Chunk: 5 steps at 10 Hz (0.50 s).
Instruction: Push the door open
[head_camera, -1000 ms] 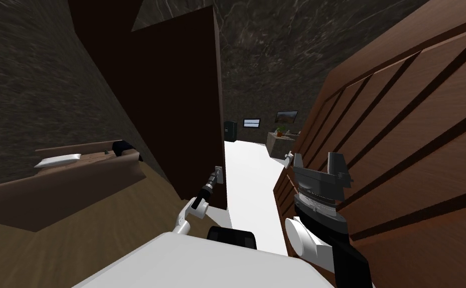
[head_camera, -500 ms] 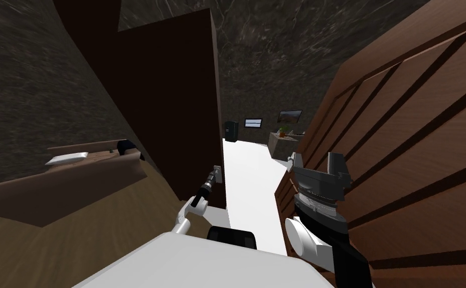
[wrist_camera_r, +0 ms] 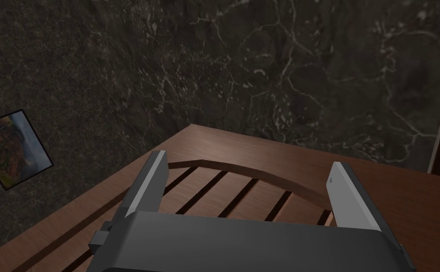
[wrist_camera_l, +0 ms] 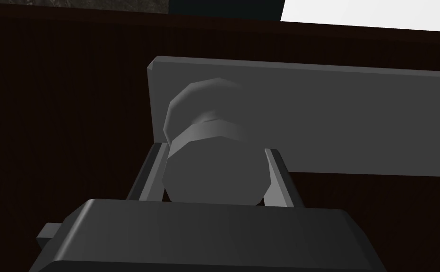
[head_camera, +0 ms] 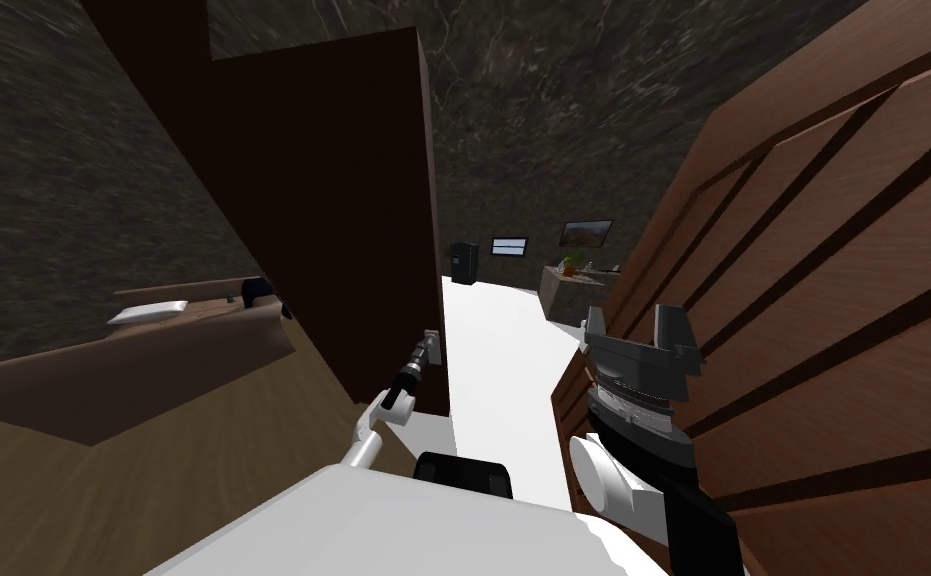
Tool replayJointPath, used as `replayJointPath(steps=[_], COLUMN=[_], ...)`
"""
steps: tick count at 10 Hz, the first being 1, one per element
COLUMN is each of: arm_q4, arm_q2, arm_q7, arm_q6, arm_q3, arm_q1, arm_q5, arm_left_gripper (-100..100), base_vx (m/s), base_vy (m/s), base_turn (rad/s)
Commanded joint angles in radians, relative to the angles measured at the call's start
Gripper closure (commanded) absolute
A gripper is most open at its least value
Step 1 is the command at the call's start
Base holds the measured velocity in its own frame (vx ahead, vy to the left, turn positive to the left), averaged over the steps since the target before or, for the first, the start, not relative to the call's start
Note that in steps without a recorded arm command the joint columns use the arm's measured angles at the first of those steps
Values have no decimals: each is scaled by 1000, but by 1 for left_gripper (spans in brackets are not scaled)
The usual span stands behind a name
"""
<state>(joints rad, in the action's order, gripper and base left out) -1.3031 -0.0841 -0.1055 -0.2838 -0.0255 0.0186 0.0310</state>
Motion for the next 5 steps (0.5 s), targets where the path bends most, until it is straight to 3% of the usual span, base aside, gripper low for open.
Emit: replayJointPath(steps=[1, 5], arm_q4=[0, 30], arm_q2=[-3, 13], arm_q7=[6, 22], arm_q6=[-6, -4], arm_q3=[31, 86], arm_q1=[-6, -30], arm_q5=[-3, -9], arm_left_gripper=[100, 100], base_vx=[127, 149], base_vy=[-97, -121], base_turn=[60, 74])
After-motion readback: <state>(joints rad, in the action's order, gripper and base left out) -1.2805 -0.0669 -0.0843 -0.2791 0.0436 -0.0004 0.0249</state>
